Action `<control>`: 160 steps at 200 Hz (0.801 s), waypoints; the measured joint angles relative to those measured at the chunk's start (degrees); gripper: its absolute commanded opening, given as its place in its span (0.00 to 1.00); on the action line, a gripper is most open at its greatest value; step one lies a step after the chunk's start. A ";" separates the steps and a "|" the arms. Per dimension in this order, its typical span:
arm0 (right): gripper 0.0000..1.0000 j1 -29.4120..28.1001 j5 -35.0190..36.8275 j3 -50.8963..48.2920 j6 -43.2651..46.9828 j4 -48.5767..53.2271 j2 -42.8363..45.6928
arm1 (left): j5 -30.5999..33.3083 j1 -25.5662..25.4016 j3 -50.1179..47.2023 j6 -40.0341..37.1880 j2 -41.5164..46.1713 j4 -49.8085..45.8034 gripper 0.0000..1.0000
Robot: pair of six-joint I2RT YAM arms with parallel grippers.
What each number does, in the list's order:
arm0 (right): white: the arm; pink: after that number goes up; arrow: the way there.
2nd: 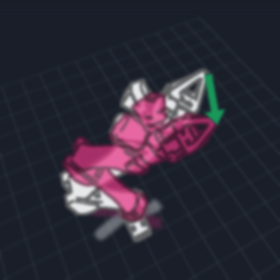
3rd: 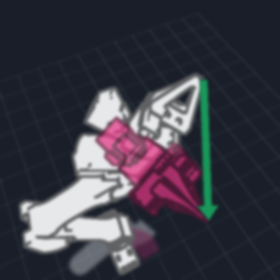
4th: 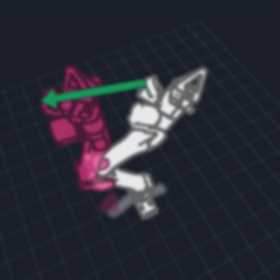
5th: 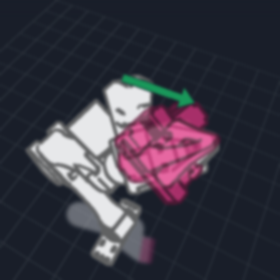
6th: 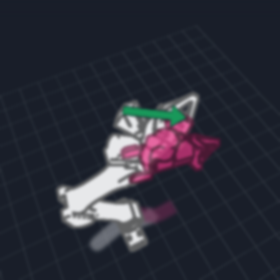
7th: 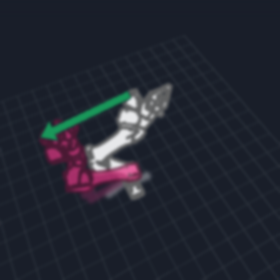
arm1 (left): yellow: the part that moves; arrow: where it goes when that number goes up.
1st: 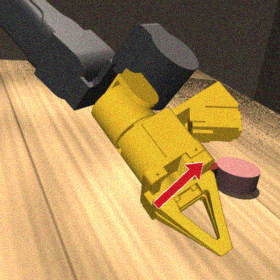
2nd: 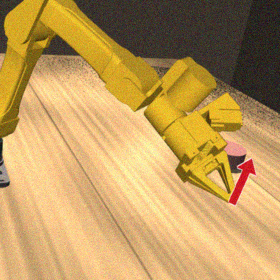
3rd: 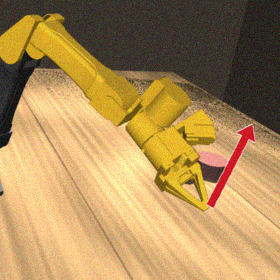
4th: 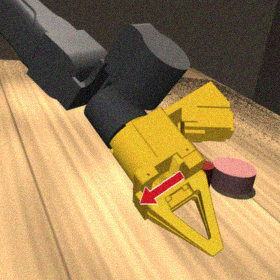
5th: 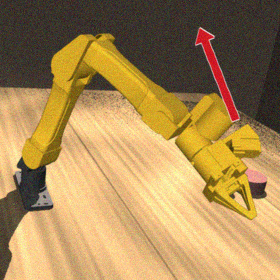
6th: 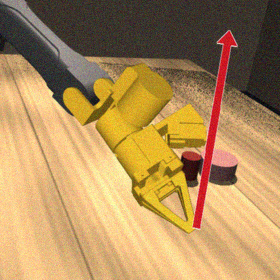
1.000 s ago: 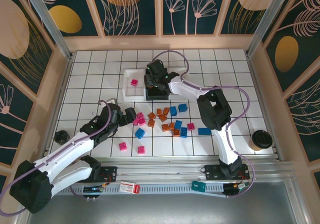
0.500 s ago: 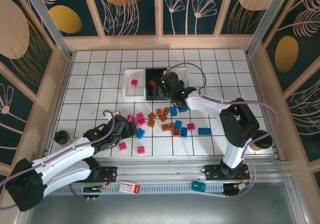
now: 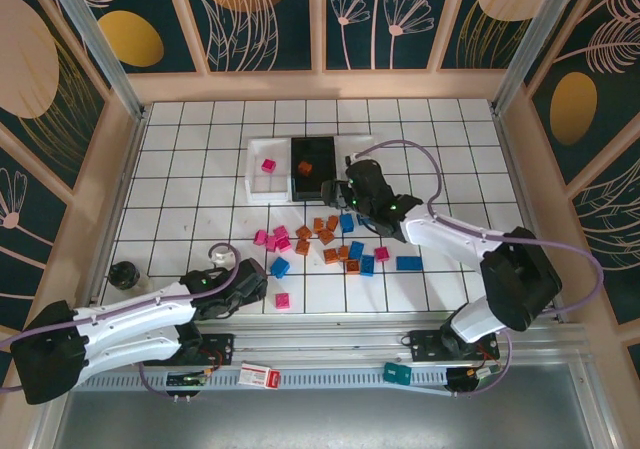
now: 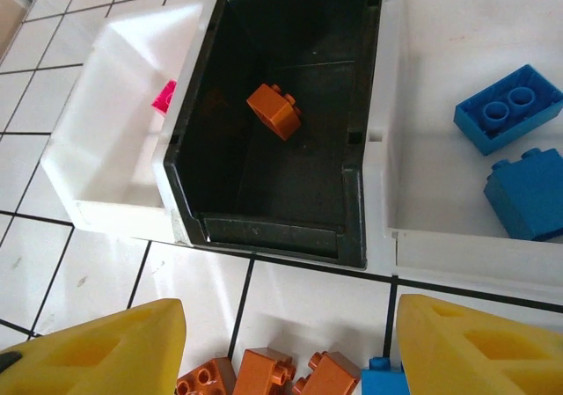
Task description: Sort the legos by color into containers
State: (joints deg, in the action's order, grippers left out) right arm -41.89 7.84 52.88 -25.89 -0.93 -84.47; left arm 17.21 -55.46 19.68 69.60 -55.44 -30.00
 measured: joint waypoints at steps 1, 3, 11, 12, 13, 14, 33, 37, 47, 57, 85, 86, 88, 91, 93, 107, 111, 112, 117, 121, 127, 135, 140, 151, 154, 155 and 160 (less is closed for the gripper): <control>0.65 0.02 0.02 -0.02 0.02 0.00 0.09 | -0.02 0.00 0.00 0.13 0.00 0.02 0.65; 0.65 0.02 0.04 -0.15 0.00 -0.02 0.31 | 0.02 0.00 -0.02 0.13 0.00 0.02 0.65; 0.65 0.02 0.11 -0.44 0.00 0.00 0.96 | 0.31 0.00 -0.26 0.17 -0.13 0.02 0.63; 0.65 0.02 0.11 -0.48 0.00 0.00 1.03 | 0.37 0.00 -0.31 0.17 -0.15 0.02 0.62; 0.65 0.02 0.13 -0.48 0.00 -0.02 1.09 | 0.39 0.00 -0.31 0.17 -0.17 0.04 0.62; 0.65 0.02 0.17 -0.52 0.00 -0.02 1.20 | 0.42 0.00 -0.31 0.20 -0.20 0.04 0.61; 0.65 0.00 0.26 -1.14 0.00 -0.13 2.43 | 1.18 0.00 -0.37 0.61 -0.52 -0.24 0.52; 0.65 0.02 0.26 -1.31 0.00 -0.17 2.71 | 1.36 0.00 -0.39 0.57 -0.63 -0.33 0.50; 0.65 0.00 0.28 -1.75 -0.02 -0.24 3.23 | 1.57 0.00 -0.35 0.57 -1.01 -0.72 0.44; 0.65 0.02 0.44 -2.32 -0.11 -0.22 3.69 | 1.92 0.00 -0.13 0.63 -1.64 -1.11 0.37; 0.65 0.02 1.22 -3.76 -0.20 -0.15 4.31 | 2.19 -0.07 1.79 -0.20 -3.96 -2.64 0.26; 0.65 0.02 1.22 -3.82 -0.20 -0.17 4.31 | 2.19 -0.07 1.84 -0.31 -4.00 -2.69 0.25; 0.65 0.02 1.25 -3.93 -0.20 -0.17 4.39 | 2.19 -0.07 1.97 -0.33 -4.15 -2.82 0.25; 0.65 0.02 1.33 -4.11 -0.20 -0.15 4.50 | 2.19 -0.07 2.10 -0.37 -4.26 -2.89 0.24; 0.65 0.00 1.33 -4.20 -0.20 -0.15 4.52 | 2.14 -0.07 2.19 -0.70 -4.37 -3.04 0.24; 0.65 0.00 1.73 -5.05 -0.22 -0.15 5.31 | 1.90 -0.04 2.82 -1.14 -4.81 -3.34 0.23; 0.65 0.00 1.81 -5.33 -0.26 -0.09 5.68 | 1.84 -0.04 3.10 -1.46 -5.05 -3.45 0.23; 0.65 0.02 1.84 -5.40 -0.28 -0.11 5.75 | 1.79 -0.04 3.15 -1.51 -5.09 -3.48 0.22; 0.65 0.02 2.01 -5.77 -0.42 -0.11 6.25 | 1.66 0.02 3.54 -1.86 -5.40 -3.30 0.22; 0.65 0.02 2.12 -6.01 -0.46 -0.11 6.58 | 1.20 0.17 3.87 -2.14 -5.70 -2.99 0.22; 0.65 0.02 2.32 -6.43 -0.59 -0.13 7.23 | 0.50 0.74 4.83 -2.91 -6.29 -2.05 0.21; 0.65 0.02 2.62 -6.97 -0.72 -0.11 8.11 | -0.35 1.53 6.86 -3.93 -7.06 -1.31 0.21; 0.65 0.02 2.64 -7.30 -0.94 -0.15 8.55 | -0.68 2.45 8.37 -5.01 -7.41 -0.74 0.21; 0.65 0.02 2.71 -8.09 -1.31 -0.17 9.62 | -0.85 5.51 12.39 -7.58 -7.96 0.66 0.22; 0.65 0.02 2.71 -8.26 -1.33 -0.17 9.81 | -0.87 6.16 13.38 -7.89 -8.04 0.96 0.22; 0.65 0.02 2.73 -8.37 -1.40 -0.17 9.92 | -0.79 6.58 13.97 -8.26 -8.11 1.22 0.23; 0.65 0.02 2.73 -8.68 -1.51 -0.17 10.25 | -0.55 8.02 15.78 -9.53 -8.37 1.90 0.23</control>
State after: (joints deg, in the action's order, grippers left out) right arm -41.87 10.57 44.21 -27.40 -1.10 -74.22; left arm 16.67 -47.44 35.46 60.07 -63.81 -28.10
